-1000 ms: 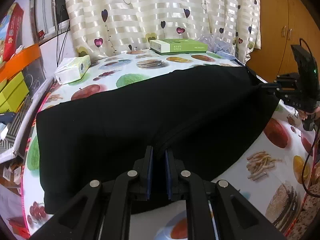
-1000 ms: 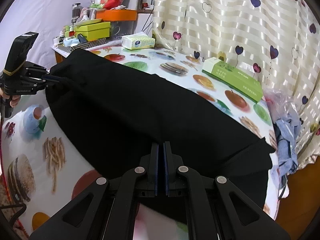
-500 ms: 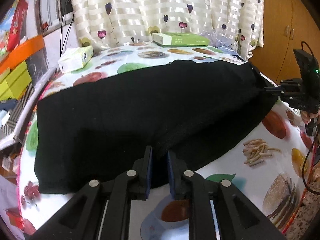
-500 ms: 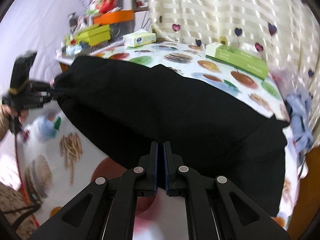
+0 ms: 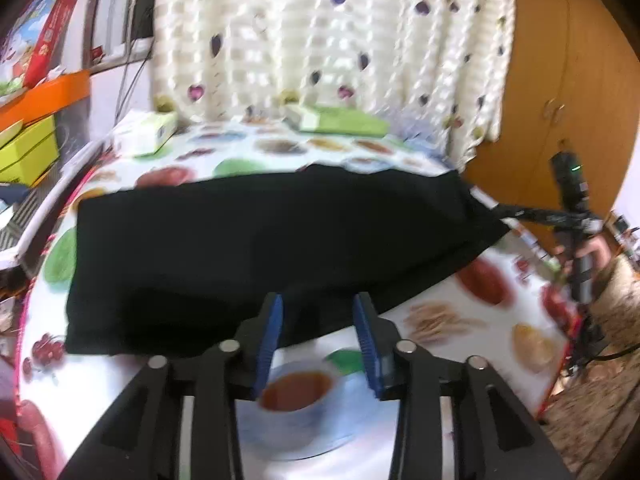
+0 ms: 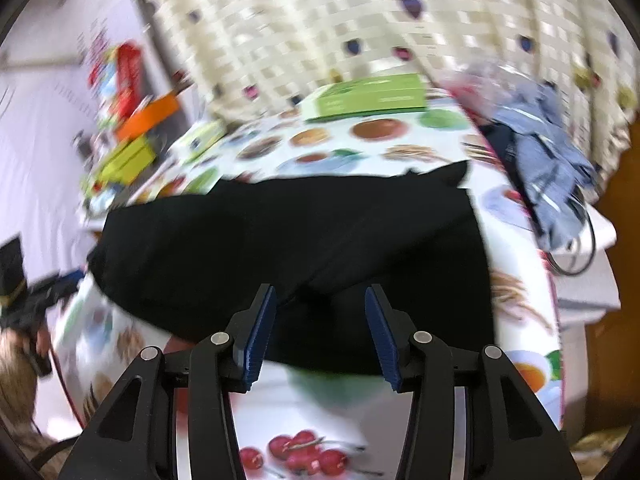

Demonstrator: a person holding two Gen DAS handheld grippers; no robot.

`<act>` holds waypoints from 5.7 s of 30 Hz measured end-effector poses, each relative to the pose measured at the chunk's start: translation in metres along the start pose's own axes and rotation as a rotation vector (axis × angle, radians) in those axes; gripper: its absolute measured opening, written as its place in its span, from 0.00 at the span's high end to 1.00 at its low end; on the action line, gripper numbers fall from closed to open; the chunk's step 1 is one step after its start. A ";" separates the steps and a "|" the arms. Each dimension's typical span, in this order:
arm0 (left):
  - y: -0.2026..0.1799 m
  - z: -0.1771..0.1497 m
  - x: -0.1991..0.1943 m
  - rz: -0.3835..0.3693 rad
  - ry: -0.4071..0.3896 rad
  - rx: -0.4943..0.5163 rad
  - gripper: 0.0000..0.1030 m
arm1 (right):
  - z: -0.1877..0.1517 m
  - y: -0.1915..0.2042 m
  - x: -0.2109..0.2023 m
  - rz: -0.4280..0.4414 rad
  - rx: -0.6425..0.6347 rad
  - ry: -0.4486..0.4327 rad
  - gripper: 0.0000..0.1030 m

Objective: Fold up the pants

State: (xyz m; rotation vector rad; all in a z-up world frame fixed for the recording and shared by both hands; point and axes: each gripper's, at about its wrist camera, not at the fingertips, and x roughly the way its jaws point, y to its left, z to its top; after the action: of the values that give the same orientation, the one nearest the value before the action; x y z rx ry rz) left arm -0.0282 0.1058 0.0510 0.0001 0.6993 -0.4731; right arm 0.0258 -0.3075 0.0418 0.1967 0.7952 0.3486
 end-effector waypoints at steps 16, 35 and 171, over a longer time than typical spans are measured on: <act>-0.117 0.035 0.106 -0.118 0.086 0.242 0.46 | 0.058 -0.004 0.056 -0.263 0.121 0.043 0.40; -0.155 0.042 0.142 -0.114 0.165 0.336 0.46 | 0.030 -0.042 0.027 -0.165 0.399 -0.011 0.95; 0.105 -0.002 -0.011 0.221 0.016 -0.357 0.29 | 0.020 0.067 0.021 -0.087 0.150 -0.126 0.41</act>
State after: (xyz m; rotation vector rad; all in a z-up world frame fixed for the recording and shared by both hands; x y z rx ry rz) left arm 0.0069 0.2046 0.0404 -0.2520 0.7818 -0.1325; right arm 0.0381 -0.2385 0.0622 0.3209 0.7035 0.1922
